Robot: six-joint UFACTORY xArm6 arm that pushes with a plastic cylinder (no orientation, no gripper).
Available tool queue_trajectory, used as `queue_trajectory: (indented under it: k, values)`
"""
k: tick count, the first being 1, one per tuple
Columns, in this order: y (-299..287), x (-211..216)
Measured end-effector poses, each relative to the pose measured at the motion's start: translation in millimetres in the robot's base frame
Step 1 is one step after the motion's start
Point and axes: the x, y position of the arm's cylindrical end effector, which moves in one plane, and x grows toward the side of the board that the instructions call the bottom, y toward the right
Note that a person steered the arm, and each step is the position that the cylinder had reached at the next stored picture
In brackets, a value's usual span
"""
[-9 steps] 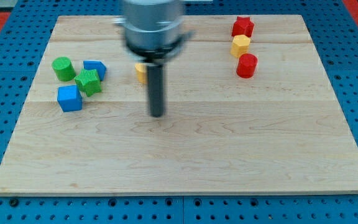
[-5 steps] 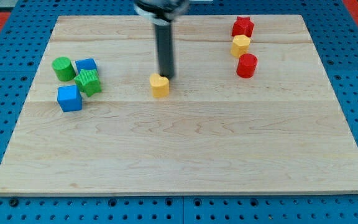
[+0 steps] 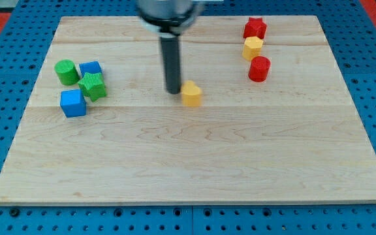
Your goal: Slide the yellow heart closely to the red circle
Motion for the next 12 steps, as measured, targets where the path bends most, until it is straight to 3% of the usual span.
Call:
queue_trajectory:
  k: [1,2,4,5,6,8,10,11,12]
  values:
    - [-30.1,17.1]
    - [-14.2,28.8]
    - [67.7,16.7]
    - [37.2,20.1]
    - [-14.2,52.3]
    - [-8.2,-42.1]
    - [69.0,114.1]
    - [160.0,90.7]
    - [167.9,8.0]
